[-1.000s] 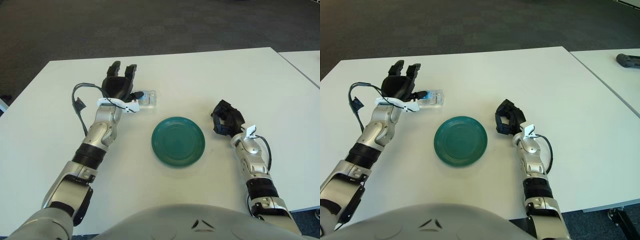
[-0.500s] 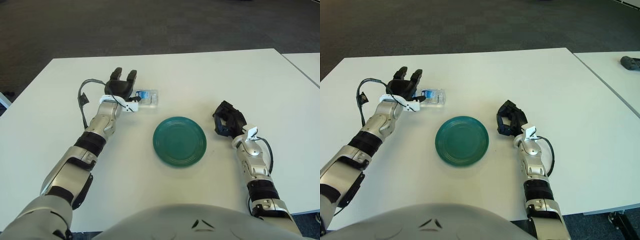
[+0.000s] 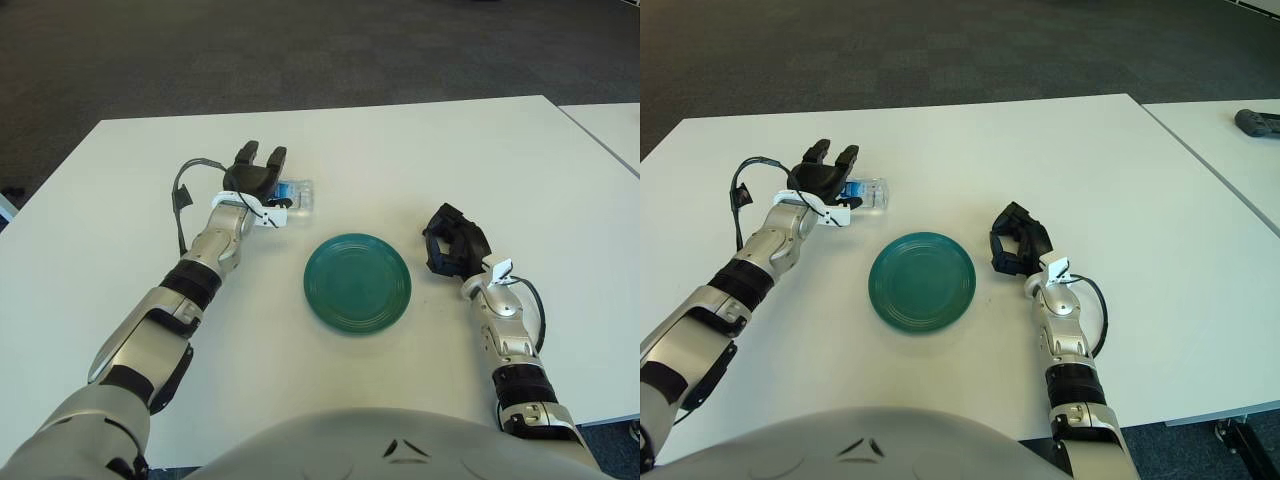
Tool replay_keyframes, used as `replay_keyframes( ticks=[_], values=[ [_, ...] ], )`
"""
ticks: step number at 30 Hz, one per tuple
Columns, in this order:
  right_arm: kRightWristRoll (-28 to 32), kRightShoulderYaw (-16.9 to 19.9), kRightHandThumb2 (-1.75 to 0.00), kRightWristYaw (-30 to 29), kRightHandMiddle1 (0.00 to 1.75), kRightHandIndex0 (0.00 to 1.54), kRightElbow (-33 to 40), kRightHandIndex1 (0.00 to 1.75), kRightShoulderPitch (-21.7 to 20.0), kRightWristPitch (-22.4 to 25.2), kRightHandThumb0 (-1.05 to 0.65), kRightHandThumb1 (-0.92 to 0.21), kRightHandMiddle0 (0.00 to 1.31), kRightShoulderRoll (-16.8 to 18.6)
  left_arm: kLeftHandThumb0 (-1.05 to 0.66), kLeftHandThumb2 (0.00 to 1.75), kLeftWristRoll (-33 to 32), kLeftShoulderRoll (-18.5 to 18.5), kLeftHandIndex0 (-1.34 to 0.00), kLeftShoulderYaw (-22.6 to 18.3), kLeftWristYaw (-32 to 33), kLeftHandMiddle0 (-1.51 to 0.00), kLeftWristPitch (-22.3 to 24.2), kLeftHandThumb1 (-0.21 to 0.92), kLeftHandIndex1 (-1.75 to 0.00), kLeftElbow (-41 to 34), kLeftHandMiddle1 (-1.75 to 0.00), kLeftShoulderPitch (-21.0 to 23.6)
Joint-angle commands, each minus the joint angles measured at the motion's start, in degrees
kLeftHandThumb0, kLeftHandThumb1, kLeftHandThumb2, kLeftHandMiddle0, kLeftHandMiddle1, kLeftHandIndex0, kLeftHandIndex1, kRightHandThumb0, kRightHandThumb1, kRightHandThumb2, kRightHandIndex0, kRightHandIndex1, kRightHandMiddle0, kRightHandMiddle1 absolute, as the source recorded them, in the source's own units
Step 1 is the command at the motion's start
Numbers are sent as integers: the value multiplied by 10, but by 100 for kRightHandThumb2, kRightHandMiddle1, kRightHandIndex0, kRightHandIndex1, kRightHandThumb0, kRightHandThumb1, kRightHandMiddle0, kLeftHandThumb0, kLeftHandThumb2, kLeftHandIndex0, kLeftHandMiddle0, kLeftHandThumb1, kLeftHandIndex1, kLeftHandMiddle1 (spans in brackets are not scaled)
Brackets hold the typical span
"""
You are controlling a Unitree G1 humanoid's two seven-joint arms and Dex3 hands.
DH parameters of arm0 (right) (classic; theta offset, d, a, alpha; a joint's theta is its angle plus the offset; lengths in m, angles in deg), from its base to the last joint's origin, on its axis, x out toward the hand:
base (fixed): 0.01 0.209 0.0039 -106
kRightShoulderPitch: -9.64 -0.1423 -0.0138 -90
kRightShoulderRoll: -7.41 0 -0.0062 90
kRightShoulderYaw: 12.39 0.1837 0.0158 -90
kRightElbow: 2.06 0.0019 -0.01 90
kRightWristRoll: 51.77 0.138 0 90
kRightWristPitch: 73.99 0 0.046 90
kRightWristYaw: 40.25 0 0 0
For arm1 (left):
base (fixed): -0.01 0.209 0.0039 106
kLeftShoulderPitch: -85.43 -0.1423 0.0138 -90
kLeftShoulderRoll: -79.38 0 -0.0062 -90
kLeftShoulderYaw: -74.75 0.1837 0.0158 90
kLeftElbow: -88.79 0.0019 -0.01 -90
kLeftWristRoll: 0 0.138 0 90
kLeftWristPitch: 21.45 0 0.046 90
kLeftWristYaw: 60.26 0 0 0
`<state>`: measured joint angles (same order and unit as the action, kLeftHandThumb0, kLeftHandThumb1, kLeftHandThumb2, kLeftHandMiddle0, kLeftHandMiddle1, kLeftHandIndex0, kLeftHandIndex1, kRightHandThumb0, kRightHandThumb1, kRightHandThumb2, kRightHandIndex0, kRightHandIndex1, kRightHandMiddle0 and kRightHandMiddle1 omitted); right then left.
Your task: Put the bottle into the plate.
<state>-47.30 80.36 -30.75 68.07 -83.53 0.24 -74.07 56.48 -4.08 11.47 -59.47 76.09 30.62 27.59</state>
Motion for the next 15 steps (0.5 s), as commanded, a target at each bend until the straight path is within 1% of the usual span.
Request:
replay_keyframes(
  ticks=[1, 8, 15],
  values=[
    [-3, -5, -118, 4, 175, 111, -13, 175, 24, 14, -45, -42, 53, 7, -105, 70, -19, 8, 0, -5, -9, 0, -6, 92, 0, 7, 0, 8],
    [0, -5, -120, 4, 175, 113, -1, 175, 33, 9, -45, -40, 55, 10, -105, 65, -43, 9, 0, -3, -11, 0, -15, 92, 0, 16, 0, 6],
    [22, -3, -121, 19, 175, 114, 18, 175, 44, 19, -46, -40, 55, 16, -105, 62, -48, 6, 0, 7, -7, 0, -16, 92, 0, 34, 0, 8]
  ],
)
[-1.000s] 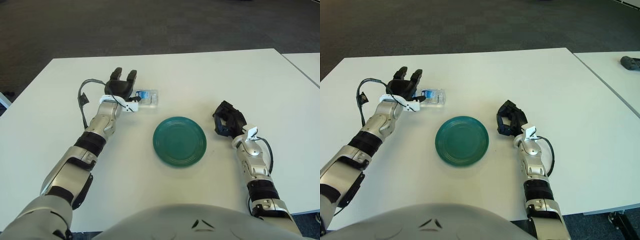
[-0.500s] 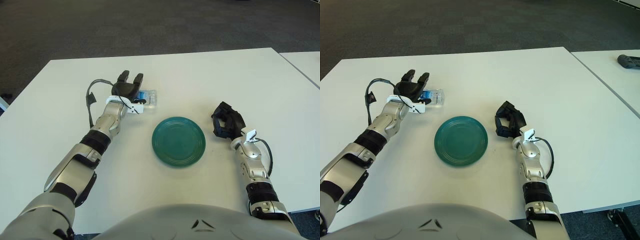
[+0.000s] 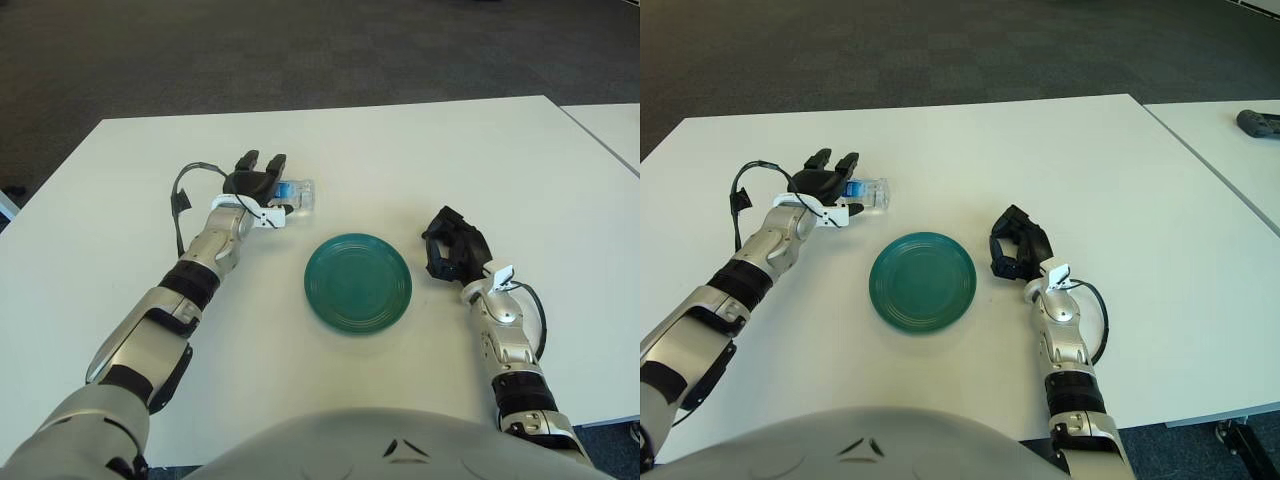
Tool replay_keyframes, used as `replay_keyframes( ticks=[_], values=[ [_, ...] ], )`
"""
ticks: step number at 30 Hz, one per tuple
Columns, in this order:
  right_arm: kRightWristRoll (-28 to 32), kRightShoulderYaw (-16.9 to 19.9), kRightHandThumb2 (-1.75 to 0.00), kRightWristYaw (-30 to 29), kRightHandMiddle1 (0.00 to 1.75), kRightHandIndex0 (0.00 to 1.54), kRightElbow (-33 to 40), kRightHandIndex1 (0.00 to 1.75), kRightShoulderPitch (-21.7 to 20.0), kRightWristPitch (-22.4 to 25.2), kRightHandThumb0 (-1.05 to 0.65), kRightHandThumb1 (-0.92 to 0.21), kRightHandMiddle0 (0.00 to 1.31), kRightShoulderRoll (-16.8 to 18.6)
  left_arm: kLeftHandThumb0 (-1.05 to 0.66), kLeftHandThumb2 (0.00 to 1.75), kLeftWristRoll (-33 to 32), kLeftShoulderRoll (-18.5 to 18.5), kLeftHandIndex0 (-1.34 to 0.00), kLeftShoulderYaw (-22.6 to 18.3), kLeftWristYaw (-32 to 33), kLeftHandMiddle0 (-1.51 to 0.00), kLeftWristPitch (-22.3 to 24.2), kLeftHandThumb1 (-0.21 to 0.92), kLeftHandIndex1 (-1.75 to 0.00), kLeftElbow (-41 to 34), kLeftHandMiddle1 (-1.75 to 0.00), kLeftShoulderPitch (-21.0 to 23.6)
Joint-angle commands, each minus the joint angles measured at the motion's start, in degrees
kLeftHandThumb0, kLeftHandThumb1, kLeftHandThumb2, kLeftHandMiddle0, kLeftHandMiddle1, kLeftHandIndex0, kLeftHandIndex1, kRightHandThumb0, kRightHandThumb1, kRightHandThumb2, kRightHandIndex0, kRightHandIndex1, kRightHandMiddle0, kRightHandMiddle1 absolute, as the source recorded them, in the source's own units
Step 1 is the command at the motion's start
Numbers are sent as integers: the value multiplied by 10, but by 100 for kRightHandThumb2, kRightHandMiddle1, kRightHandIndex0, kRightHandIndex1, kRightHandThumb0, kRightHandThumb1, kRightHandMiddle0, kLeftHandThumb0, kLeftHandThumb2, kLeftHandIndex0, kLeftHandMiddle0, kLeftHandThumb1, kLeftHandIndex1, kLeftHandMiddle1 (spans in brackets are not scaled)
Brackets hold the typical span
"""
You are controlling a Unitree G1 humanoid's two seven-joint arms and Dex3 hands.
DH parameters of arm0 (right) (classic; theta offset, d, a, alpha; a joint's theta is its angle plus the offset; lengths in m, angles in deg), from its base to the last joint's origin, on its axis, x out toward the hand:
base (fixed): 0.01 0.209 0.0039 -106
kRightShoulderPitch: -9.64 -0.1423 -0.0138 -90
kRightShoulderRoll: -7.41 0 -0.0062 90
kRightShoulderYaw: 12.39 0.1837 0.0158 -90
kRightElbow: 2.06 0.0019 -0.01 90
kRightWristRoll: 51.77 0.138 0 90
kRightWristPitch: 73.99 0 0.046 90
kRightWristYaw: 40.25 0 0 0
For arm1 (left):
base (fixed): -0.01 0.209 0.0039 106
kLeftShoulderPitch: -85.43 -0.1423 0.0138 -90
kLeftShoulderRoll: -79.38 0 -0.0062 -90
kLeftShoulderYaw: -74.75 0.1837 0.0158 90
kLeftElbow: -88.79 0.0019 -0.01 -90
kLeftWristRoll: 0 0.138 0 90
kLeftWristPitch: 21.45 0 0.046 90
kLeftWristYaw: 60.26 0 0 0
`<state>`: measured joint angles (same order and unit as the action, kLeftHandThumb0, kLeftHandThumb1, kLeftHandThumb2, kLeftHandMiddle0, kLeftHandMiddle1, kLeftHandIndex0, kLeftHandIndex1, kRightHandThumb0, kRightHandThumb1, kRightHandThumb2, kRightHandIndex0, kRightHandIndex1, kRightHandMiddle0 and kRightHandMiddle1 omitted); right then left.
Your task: Put the bottle into the plate.
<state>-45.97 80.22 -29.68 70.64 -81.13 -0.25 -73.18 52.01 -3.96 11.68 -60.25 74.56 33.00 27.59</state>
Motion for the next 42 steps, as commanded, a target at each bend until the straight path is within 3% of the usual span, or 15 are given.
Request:
replay_keyframes(
  ticks=[1, 14, 26, 36, 40, 42],
  values=[
    [11, -2, -121, 11, 175, 115, -5, 175, 21, 24, -46, -40, 55, 8, -105, 62, -2, 4, 0, 7, 1, 0, 0, 92, 0, 12, 0, 8],
    [18, -4, -122, 19, 175, 116, 17, 175, 36, 20, -46, -39, 56, 19, -105, 63, 7, 4, 0, 27, 13, 0, -1, 92, 0, 41, 0, 16],
    [19, -12, -126, 18, 175, 113, 64, 175, 64, 31, -47, -36, 58, 28, -105, 60, 5, -20, -5, 49, 58, -5, 1, 92, -3, 139, -2, 45],
    [29, -30, -129, 25, 175, 111, 111, 175, 97, 29, -47, -34, 60, 46, -105, 55, 19, -36, -7, 93, 74, -9, 1, 92, -7, 239, -2, 77],
    [29, -38, -130, 30, 175, 112, 124, 175, 110, 19, -48, -32, 61, 53, -105, 53, 28, -51, -2, 117, 81, -18, -6, 92, -28, 297, -3, 101],
    [29, -40, -131, 32, 175, 112, 133, 175, 117, 19, -48, -32, 61, 54, -105, 50, 32, -55, -1, 127, 82, -28, -9, 92, -59, 318, -6, 110]
  ],
)
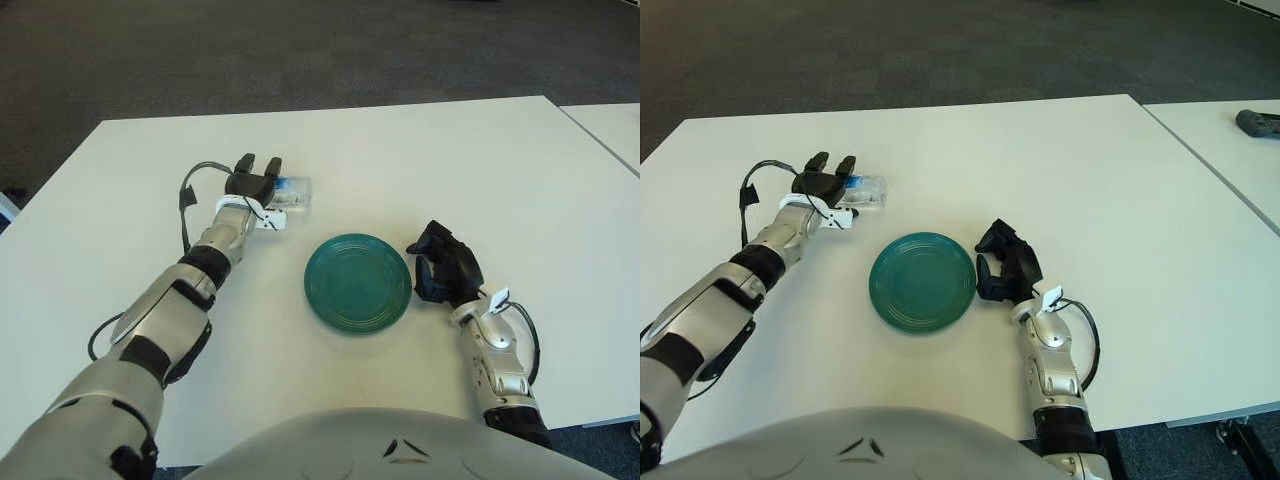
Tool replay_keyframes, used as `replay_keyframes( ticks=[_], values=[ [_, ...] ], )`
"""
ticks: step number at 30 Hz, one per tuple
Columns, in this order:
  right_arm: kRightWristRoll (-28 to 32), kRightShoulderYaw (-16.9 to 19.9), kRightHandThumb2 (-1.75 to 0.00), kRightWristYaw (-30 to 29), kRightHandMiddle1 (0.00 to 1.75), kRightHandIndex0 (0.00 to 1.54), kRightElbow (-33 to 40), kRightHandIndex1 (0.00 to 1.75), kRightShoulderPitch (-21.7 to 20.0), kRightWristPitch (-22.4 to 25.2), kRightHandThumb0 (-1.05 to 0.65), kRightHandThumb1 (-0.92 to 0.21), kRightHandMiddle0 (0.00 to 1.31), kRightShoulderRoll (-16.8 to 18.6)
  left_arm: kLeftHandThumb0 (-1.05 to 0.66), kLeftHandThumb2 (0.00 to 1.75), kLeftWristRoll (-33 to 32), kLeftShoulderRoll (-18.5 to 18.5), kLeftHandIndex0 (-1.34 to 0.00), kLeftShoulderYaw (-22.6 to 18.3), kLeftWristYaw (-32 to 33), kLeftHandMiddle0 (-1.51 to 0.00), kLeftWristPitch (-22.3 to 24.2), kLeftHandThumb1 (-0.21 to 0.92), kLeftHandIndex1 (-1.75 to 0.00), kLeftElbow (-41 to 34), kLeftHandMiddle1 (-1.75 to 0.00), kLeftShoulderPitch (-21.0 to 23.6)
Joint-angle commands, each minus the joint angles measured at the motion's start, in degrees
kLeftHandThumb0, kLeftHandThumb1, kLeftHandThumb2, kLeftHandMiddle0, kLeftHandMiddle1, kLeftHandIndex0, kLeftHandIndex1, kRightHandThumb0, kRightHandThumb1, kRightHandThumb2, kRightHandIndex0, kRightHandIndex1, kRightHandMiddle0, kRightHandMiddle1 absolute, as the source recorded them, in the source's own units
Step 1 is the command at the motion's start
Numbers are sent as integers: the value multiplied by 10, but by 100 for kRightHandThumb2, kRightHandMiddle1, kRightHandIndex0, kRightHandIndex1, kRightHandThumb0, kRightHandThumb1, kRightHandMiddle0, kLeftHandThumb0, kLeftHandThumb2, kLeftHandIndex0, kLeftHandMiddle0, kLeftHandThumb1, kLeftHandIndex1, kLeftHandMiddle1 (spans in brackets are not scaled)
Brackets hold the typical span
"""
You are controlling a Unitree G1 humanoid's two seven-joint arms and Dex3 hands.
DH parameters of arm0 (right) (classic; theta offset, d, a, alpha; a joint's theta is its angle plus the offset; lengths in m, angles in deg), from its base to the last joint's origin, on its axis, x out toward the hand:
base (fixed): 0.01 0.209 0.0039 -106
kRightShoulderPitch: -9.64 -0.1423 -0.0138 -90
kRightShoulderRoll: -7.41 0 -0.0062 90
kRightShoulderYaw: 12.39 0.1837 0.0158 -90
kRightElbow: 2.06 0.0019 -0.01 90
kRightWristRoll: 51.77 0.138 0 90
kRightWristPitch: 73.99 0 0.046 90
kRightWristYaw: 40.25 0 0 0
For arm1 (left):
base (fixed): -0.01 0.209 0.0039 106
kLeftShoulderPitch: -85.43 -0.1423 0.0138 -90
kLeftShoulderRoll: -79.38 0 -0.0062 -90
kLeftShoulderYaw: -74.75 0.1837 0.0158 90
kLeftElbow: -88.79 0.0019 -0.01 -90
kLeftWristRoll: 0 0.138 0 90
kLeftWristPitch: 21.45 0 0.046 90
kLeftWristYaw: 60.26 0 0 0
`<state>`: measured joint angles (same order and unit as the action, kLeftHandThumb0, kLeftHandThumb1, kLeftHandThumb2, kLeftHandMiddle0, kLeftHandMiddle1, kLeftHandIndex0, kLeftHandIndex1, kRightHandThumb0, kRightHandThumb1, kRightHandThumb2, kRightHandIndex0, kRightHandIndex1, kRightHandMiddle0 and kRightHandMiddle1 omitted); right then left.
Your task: Put the bottle into the plate.
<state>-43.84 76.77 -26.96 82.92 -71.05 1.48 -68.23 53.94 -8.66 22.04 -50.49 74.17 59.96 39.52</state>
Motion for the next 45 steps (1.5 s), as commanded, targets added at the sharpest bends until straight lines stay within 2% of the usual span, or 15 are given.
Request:
replay_keyframes(
  ticks=[1, 2, 3, 4, 5, 6, 8, 9, 10, 12, 14, 17, 19, 39, 45],
  values=[
    [8, -7, -131, 6, 175, 112, 15, 175, 19, 2, -48, -31, 62, 5, -104, 48, 14, -8, -3, 28, -16, -33, -6, 92, -71, 55, -14, -6],
    [8, -8, -132, 6, 175, 113, 19, 175, 22, 1, -48, -31, 62, 5, -104, 46, 18, -8, -4, 35, -14, -36, -7, 92, -90, 63, -34, -4],
    [8, -9, -132, 7, 175, 113, 21, 175, 24, 0, -48, -31, 62, 6, -101, 42, 21, -9, -8, 40, -12, -37, -9, 92, -100, 70, -50, -1],
    [10, -8, -133, 7, 175, 114, 24, 175, 27, 0, -48, -30, 62, 6, -96, 35, 25, -9, -12, 47, -9, -37, -13, 92, -113, 78, -77, 2],
    [11, -8, -133, 7, 175, 115, 28, 175, 29, 1, -49, -30, 63, 6, -88, 29, 27, -9, -20, 53, -6, -41, -17, 91, -126, 85, -112, 4],
    [13, -8, -133, 7, 175, 115, 32, 175, 32, 1, -49, -30, 63, 7, -83, 24, 27, -9, -24, 57, -2, -44, -22, 91, -134, 90, -134, 5],
    [14, -7, -134, 5, 175, 116, 37, 175, 37, -1, -49, -29, 63, 10, -75, 20, 25, -11, -32, 61, 8, -50, -28, 89, -146, 99, -154, 2],
    [14, -7, -134, 4, 175, 116, 39, 175, 38, -3, -49, -29, 63, 11, -75, 20, 23, -13, -32, 62, 14, -50, -30, 89, -146, 104, -154, 0],
    [13, -7, -136, 3, 175, 117, 40, 175, 39, -4, -49, -28, 64, 12, -58, 43, 20, -16, -46, 62, 22, -55, -32, 77, -145, 111, -164, -4],
    [13, -6, -136, 2, 175, 117, 45, 175, 42, -5, -50, -27, 65, 13, -50, 61, 9, -19, -54, 54, 37, -59, -35, 66, -146, 122, -169, -10],
    [13, -5, -138, 0, 175, 117, 50, 175, 45, -5, -50, -26, 66, 14, -46, 88, -8, -20, -56, 39, 52, -65, -40, 53, -156, 127, -172, -14],
    [14, -3, -139, 0, 175, 118, 51, 175, 45, -7, -50, -26, 66, 14, -46, 111, -27, -20, -55, 26, 65, -71, -54, 44, -169, 128, -174, -16],
    [15, -2, -139, 1, 175, 118, 50, 175, 45, -9, -50, -25, 67, 15, -45, 117, -33, -18, -56, 25, 71, -74, -63, 41, -172, 131, -174, -16],
    [26, -1, -142, 2, 175, 115, 31, 175, 35, -25, -51, -23, 68, 27, -47, 132, -63, -6, -61, 18, 78, -103, -95, 31, -175, 132, -175, -15],
    [30, 3, -142, 4, 175, 116, 24, 175, 31, -25, -52, -23, 69, 28, -47, 131, -78, 10, -61, 3, 87, -108, -105, 31, -175, 93, -175, -24]
  ],
)
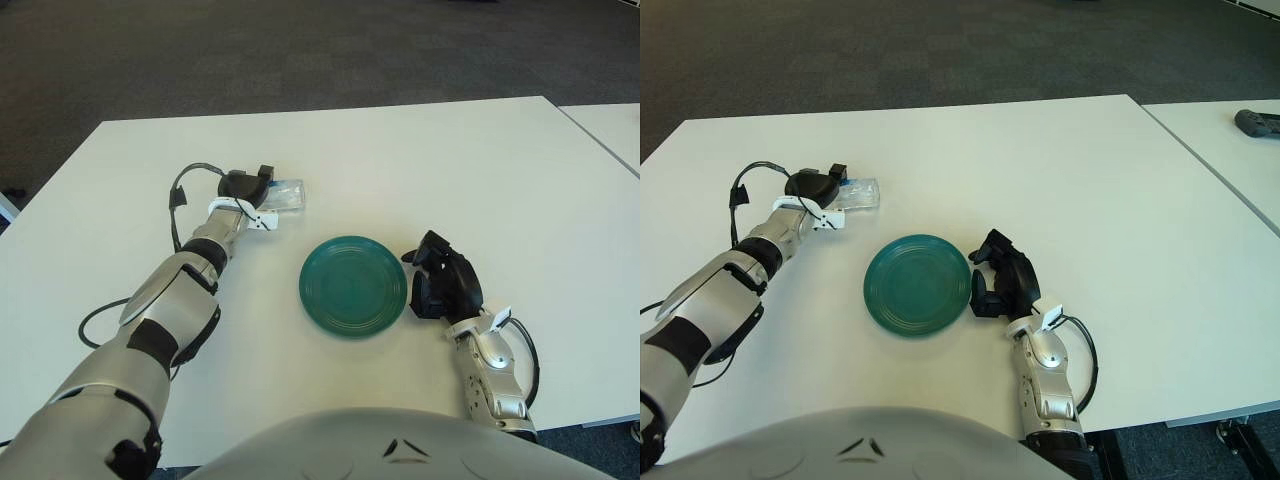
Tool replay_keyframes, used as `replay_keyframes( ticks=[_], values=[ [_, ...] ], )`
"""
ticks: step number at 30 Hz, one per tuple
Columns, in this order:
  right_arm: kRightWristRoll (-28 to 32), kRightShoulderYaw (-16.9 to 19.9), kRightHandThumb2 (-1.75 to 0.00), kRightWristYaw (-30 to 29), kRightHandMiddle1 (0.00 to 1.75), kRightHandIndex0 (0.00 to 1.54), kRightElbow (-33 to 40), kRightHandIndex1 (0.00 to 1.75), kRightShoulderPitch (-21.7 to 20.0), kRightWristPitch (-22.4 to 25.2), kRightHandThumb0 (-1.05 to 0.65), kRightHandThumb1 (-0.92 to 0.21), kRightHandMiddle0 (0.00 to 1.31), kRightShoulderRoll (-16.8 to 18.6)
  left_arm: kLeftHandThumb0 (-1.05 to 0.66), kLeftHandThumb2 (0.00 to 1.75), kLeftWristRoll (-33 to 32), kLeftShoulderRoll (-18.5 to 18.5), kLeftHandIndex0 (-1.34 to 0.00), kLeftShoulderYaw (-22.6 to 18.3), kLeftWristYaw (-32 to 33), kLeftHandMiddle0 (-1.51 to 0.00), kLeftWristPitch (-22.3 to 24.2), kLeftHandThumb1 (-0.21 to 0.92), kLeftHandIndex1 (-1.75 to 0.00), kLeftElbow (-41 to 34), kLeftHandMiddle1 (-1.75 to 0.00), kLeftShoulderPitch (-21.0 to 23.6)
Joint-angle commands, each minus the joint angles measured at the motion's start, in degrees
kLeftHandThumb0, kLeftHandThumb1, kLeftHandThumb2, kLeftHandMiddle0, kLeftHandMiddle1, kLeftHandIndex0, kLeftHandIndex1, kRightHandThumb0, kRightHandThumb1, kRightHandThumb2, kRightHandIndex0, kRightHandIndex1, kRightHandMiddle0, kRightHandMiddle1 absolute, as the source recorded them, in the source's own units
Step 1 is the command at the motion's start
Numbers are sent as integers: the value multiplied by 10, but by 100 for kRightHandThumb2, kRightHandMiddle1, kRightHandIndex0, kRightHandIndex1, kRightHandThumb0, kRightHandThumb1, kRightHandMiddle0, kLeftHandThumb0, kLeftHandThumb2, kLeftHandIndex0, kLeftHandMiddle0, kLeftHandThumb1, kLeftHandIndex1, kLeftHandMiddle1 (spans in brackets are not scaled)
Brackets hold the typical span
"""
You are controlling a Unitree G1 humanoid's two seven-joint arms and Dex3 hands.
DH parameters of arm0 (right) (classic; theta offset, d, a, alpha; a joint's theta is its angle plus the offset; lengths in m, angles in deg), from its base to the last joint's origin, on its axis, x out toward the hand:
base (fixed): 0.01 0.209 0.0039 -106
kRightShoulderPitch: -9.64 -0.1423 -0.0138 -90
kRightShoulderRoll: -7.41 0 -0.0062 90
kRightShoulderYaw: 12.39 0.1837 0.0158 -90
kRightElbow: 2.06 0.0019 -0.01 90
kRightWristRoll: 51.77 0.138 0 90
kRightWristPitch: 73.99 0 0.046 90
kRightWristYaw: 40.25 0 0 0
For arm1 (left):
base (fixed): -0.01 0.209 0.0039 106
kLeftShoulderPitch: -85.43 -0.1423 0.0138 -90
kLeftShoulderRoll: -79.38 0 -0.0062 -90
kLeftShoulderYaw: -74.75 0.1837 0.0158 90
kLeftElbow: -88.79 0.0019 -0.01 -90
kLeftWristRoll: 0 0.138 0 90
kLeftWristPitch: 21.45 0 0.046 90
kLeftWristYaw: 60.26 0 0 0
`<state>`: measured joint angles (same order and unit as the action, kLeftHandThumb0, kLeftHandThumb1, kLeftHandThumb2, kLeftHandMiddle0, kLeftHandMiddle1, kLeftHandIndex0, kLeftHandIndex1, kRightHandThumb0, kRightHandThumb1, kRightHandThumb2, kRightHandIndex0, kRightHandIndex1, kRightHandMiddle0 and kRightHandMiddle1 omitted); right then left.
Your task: Put the bottle into the plate.
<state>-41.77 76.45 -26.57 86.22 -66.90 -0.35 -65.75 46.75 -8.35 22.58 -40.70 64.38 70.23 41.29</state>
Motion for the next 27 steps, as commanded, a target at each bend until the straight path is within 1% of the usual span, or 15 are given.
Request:
replay_keyframes(
  ticks=[1, 7, 9, 11, 14, 16, 19, 22, 24, 27],
  values=[
    [10, 7, -142, 0, 175, 116, -11, 175, -12, -8, -52, -23, 69, 3, -46, 130, -10, 9, -60, -6, -9, -108, -7, 32, -175, -19, -175, -44],
    [12, 10, -141, 7, 175, 118, -23, 175, -16, -17, -51, -23, 68, 2, -45, 127, -39, 6, -58, -40, 24, -106, -20, 35, -175, -48, -175, -57],
    [9, 11, -141, 8, 175, 118, -27, 175, -17, -19, -51, -24, 68, 0, -45, 126, -46, 7, -57, -49, 27, -106, -20, 36, -175, -71, -175, -56],
    [6, 11, -141, 9, 175, 118, -30, 175, -19, -20, -51, -24, 68, -1, -45, 126, -52, 9, -57, -60, 29, -106, -16, 35, -175, -109, -175, -58],
    [2, 11, -140, 9, 175, 117, -37, 175, -22, -20, -51, -25, 67, -4, -46, 128, -55, 16, -58, -77, 33, -107, 0, 34, -175, -180, -175, -75],
    [2, 11, -139, 9, 175, 115, -40, 175, -23, -21, -51, -25, 67, -5, -46, 130, -54, 18, -59, -83, 30, -108, 9, 33, -175, -207, -175, -85],
    [1, 15, -139, 8, 175, 114, -52, 175, -30, -21, -50, -26, 66, -7, -47, 133, -54, 27, -62, -102, 24, -109, 30, 30, -175, -293, -175, -119],
    [7, 24, -139, 10, 175, 114, -73, 175, -43, -20, -50, -26, 66, -11, -48, 138, -48, 44, -65, -120, 4, -111, 47, 26, -175, -411, -175, -168],
    [11, 32, -138, 11, 175, 115, -88, 175, -52, -19, -50, -26, 66, -15, -49, 139, -41, 54, -66, -128, -8, -113, 55, 25, -175, -477, -175, -196],
    [14, 41, -137, 9, 175, 116, -102, 175, -63, -14, -50, -27, 66, -19, -49, 141, -33, 59, -67, -133, -14, -114, 59, 24, -175, -529, -175, -220]
  ],
)
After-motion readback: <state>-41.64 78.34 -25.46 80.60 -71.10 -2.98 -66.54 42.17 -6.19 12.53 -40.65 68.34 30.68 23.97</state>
